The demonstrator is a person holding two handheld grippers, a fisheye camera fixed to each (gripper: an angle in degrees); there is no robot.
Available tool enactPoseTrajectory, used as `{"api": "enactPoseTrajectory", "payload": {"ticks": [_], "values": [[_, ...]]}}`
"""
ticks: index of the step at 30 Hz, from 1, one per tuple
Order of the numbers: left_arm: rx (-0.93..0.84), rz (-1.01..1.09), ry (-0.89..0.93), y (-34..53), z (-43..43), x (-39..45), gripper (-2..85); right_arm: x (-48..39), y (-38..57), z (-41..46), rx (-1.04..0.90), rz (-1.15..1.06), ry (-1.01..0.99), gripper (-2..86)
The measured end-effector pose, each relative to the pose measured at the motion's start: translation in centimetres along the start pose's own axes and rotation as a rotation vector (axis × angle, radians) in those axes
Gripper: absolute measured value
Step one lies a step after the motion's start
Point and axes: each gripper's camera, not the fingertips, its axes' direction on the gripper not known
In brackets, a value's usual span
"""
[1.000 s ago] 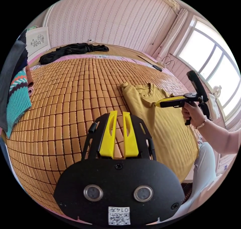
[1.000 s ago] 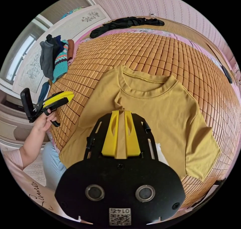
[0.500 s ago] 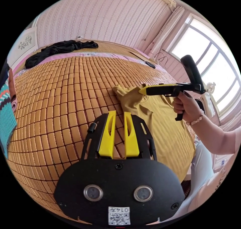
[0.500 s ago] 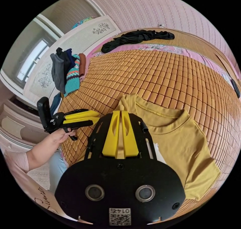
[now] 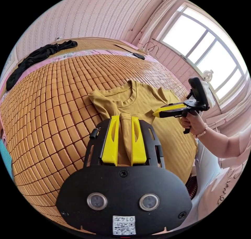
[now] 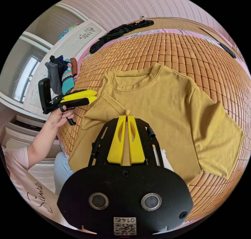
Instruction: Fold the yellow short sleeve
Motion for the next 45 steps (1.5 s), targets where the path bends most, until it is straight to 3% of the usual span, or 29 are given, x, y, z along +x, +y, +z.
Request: {"api": "enactPoseTrajectory", "payload": {"ticks": [4, 7, 9, 14, 19, 28, 33, 38, 41, 45], "values": [[-0.132, 0.051, -0.082, -0.7, 2.6, 1.0, 4.5, -0.7, -0.8, 0.4, 0.002, -0.023, 0.007, 0.2], [-0.049, 0.05, -0.19, 0.2, 0.1, 2.0, 0.3, -2.5, -2.2, -1.0, 0.108, -0.069, -0.031, 0.2], [0.097, -0.023, -0.267, 3.1, -4.2, 2.2, -0.5, -4.8, -4.1, -1.5, 0.179, -0.124, -0.108, 0.2], [0.233, -0.163, -0.428, 11.4, -11.5, 1.6, -0.9, -15.9, -10.4, 2.0, 0.193, -0.366, -0.165, 0.1], [0.301, -0.363, -0.501, 18.2, -15.7, 0.2, -1.0, -28.2, -13.5, 10.4, 0.051, -0.537, -0.204, 0.1], [0.263, -0.59, -0.457, 25.1, -16.2, -3.4, -0.8, -38.8, -14.3, 23.6, -0.193, -0.635, -0.059, 0.2], [0.147, -0.577, -0.453, 25.7, -14.9, -4.6, -0.1, -41.2, -15.1, 27.7, -0.309, -0.639, 0.006, 1.0], [0.151, -0.585, -0.383, 27.5, -15.9, -4.2, 3.6, -42.3, -15.6, 24.3, -0.269, -0.727, -0.022, 4.3], [0.177, -0.561, -0.341, 28.8, -17.5, -3.3, 4.8, -39.1, -16.1, 21.4, -0.238, -0.72, 0.123, 5.0], [0.216, -0.506, -0.397, 27.6, -19.7, -4.4, 5.0, -31.4, -17.4, 18.3, -0.228, -0.543, 0.305, 6.0]]}}
